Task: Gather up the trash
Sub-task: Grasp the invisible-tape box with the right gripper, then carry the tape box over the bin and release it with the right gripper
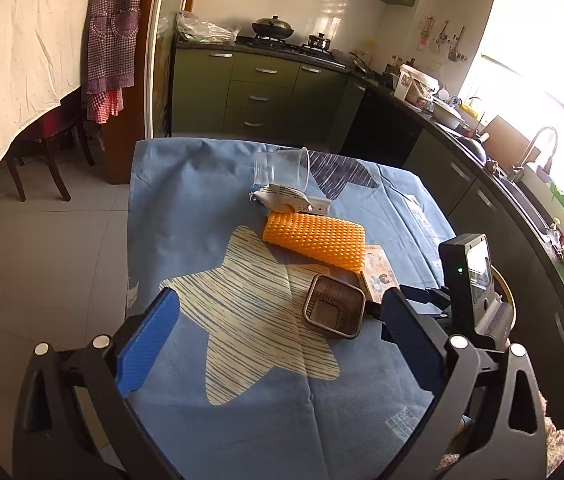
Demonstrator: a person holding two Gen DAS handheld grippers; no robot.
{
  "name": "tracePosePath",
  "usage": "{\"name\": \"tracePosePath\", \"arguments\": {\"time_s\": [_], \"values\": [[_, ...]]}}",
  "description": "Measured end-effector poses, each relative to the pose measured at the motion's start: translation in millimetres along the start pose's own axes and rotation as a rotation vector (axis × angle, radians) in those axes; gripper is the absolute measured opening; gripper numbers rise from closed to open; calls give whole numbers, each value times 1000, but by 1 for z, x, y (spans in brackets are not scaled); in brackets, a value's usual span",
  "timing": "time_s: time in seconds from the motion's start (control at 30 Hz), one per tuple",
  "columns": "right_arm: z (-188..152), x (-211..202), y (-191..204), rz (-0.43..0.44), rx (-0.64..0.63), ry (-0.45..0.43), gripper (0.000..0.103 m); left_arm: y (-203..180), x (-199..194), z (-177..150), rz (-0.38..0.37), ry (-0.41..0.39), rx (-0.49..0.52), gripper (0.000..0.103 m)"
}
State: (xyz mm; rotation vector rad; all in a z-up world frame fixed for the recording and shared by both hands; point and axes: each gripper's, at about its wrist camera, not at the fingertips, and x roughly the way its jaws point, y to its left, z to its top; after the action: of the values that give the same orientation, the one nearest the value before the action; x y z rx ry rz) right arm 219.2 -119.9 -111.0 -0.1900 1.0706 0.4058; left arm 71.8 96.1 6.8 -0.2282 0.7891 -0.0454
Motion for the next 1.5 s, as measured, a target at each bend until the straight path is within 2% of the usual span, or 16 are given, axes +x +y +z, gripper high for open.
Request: {"name": "tracePosePath", "arguments": {"time_s": [0.07, 0.27, 0.4, 0.67, 1.1, 1.27, 1.43, 1.5], "values": [[0, 0, -3, -10, 6, -11, 60, -3, 1, 0, -6, 3, 4, 96], [-3, -9, -21, -7, 27, -23, 58, -11, 6, 0, -12, 17, 24, 96], [-11, -28, -38, 9, 48, -38, 58, -16, 12, 0, -22, 29, 32, 96], [-36, -72, -97, 70, 169, -72, 57, -31, 25, -3, -40, 61, 62, 96], [-52, -132, -129, 89, 200, -163, 56, -50, 30, -5, -63, 78, 101, 96], [-60, -155, -177, 1, 293, -212, 56, -57, 33, -4, -71, 83, 116, 96], [-88, -158, -275, -196, 490, -187, 57, -66, 38, -3, -84, 92, 135, 96], [-101, -151, -309, -233, 554, -159, 57, -69, 41, -3, -83, 99, 138, 96]]}}
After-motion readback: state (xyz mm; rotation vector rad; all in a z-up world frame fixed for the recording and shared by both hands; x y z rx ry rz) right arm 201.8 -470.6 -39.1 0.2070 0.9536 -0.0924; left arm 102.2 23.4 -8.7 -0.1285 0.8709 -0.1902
